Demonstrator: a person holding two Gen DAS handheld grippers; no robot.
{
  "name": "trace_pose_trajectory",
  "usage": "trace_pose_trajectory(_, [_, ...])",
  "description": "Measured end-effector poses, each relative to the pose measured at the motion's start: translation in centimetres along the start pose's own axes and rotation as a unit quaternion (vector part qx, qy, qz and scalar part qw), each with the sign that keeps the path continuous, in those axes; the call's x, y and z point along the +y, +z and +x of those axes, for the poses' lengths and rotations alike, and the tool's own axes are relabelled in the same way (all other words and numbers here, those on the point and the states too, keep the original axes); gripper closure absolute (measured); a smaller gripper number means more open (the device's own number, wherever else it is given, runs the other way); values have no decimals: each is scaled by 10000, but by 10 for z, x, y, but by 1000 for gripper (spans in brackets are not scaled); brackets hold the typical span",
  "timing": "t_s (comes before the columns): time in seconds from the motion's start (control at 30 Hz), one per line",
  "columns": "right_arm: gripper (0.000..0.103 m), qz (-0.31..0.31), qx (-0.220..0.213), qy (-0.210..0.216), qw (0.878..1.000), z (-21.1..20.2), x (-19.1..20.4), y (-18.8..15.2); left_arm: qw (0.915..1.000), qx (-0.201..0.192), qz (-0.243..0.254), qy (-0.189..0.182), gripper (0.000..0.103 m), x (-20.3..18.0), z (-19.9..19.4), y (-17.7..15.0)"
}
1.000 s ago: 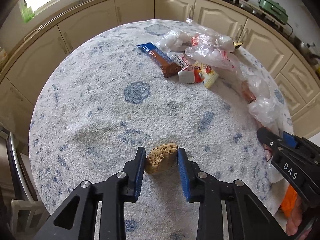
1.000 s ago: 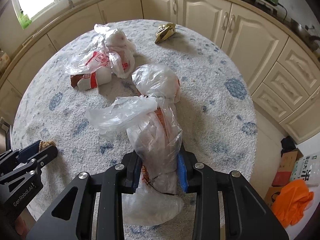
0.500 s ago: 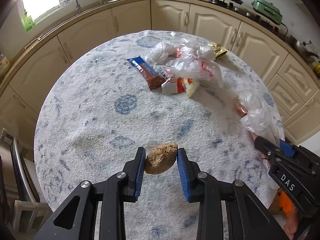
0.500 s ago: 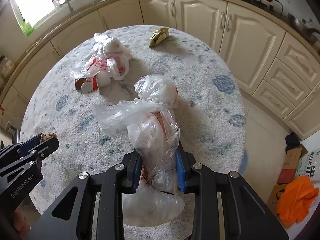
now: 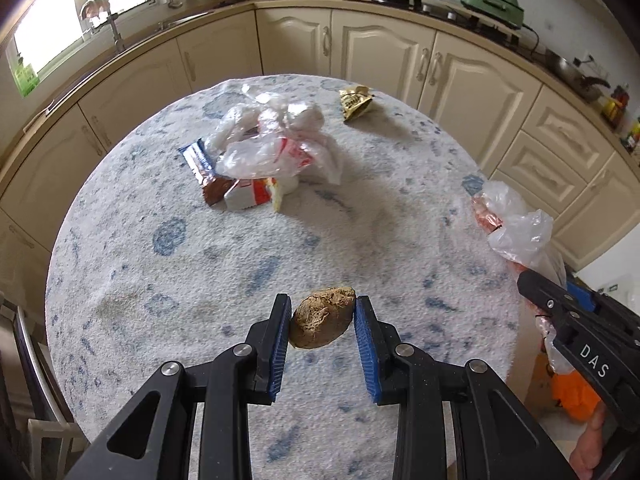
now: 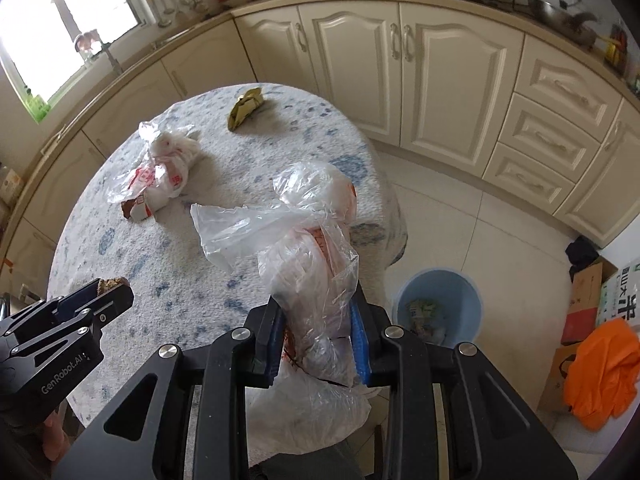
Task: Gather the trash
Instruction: 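Carry the brown lump and plastic bag over the blue bucket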
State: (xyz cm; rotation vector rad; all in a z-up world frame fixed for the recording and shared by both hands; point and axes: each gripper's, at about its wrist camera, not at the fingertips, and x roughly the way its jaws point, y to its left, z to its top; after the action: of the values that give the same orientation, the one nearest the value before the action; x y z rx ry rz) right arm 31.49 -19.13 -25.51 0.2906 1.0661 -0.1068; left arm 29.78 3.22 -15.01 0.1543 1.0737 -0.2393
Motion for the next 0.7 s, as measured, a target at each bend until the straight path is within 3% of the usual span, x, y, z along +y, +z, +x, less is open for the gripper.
trace_pose_trajectory(0.4, [74,828,-126,-425,9956,-26,-100,-3,9965,24,732,-400,75,-95,6,14])
trace_pose_trajectory(0.7, [74,1411,-109,-794,9868,-39,-169,-8,9874,268,1336,-802,75,-175,26,25])
